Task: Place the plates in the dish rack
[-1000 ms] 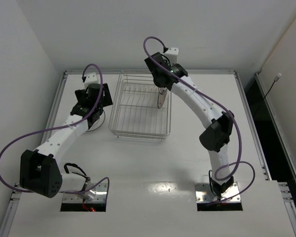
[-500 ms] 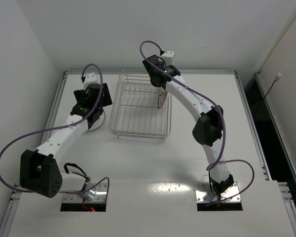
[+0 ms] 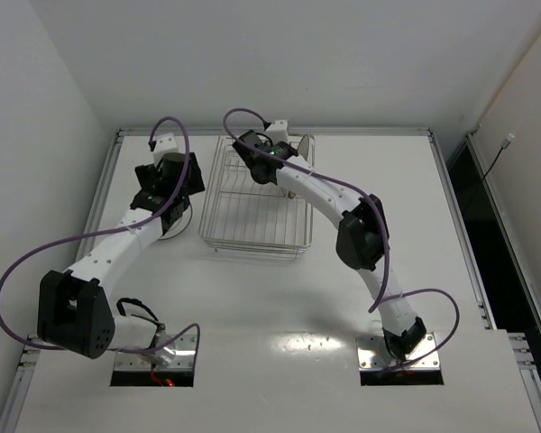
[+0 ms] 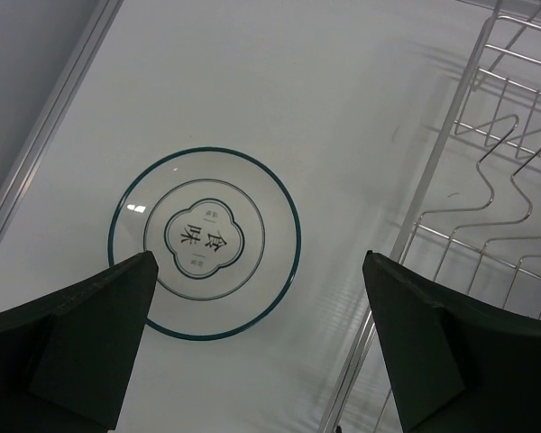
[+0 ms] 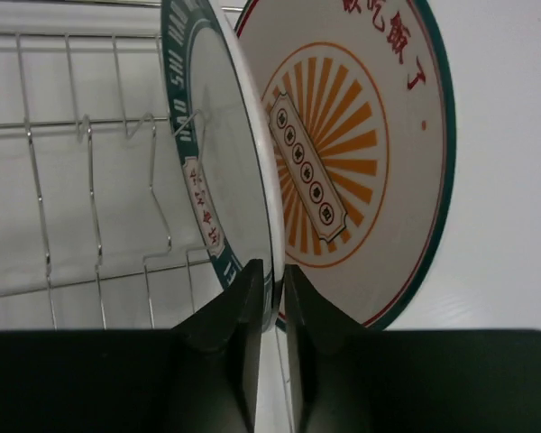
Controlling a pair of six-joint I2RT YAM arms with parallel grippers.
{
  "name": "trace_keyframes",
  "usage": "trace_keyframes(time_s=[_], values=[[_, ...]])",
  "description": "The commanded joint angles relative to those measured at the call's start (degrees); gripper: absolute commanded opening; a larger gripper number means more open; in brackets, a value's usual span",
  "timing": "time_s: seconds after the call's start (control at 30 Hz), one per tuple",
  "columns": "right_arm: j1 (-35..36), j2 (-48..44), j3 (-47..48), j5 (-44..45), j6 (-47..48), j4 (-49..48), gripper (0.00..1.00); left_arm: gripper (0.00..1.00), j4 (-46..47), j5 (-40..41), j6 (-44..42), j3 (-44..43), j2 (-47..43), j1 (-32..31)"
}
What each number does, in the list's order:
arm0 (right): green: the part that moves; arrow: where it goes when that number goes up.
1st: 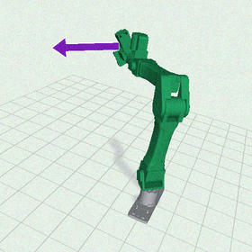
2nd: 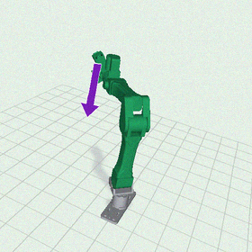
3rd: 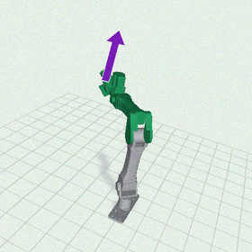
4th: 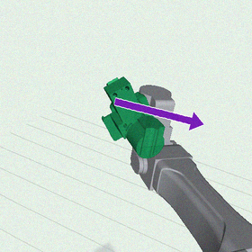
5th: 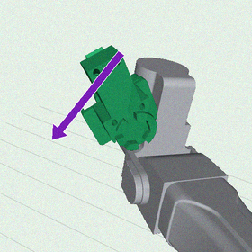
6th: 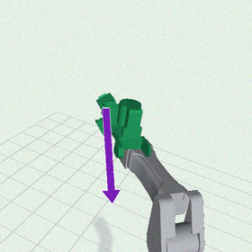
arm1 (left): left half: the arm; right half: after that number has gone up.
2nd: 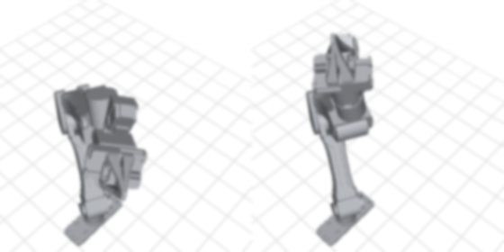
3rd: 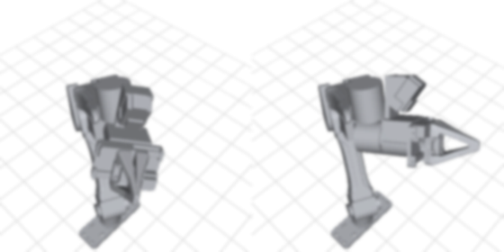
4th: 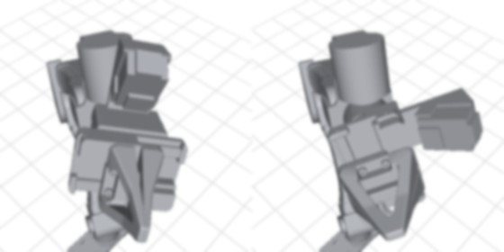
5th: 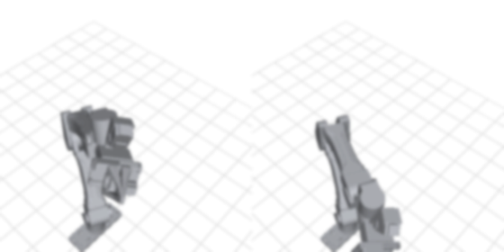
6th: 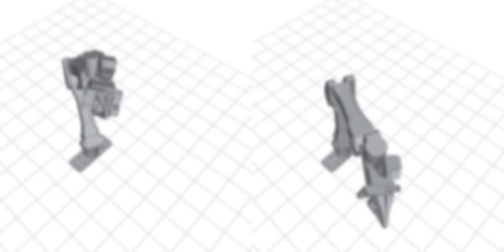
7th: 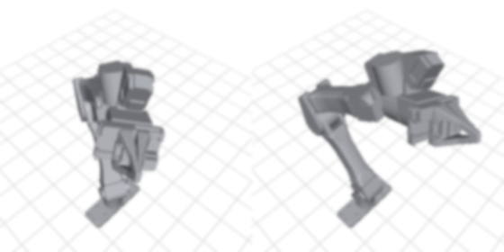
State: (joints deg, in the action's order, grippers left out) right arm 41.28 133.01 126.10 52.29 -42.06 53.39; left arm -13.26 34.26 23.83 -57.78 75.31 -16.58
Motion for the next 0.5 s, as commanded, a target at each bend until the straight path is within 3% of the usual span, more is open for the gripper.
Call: trace_keyframes(time_s=[0.0, 0.2, 0.27, 0.3, 0.33, 0.47], values=[[0.82, -4.23, -2.33, -4.03, -0.40, -4.24, 0.19, 0.98, 0.78, 2.56, 0.25, 0.03, 1.41, -0.65], [2.31, -17.85, -13.74, -4.66, 5.23, -8.73, 0.56, 0.99, -0.37, 8.62, 0.86, 0.03, 5.11, -0.65], [5.47, -24.43, -24.68, -4.05, 7.95, -13.72, 0.60, 0.99, -0.89, 11.17, 0.86, 0.03, 5.99, -0.65], [6.79, -32.47, -29.72, -4.04, 9.27, -16.97, 0.65, 0.99, -0.89, 11.96, 1.47, 0.03, 6.69, -0.65], [9.32, -36.73, -40.04, -4.04, 11.11, -24.48, 0.65, 0.99, -0.89, 13.45, 1.48, 0.73, 7.22, -0.65], [12.59, -54.41, -62.21, -6.16, 5.35, -35.88, 0.67, 0.99, -0.89, 17.94, -0.10, 1.27, 10.64, -0.65]])
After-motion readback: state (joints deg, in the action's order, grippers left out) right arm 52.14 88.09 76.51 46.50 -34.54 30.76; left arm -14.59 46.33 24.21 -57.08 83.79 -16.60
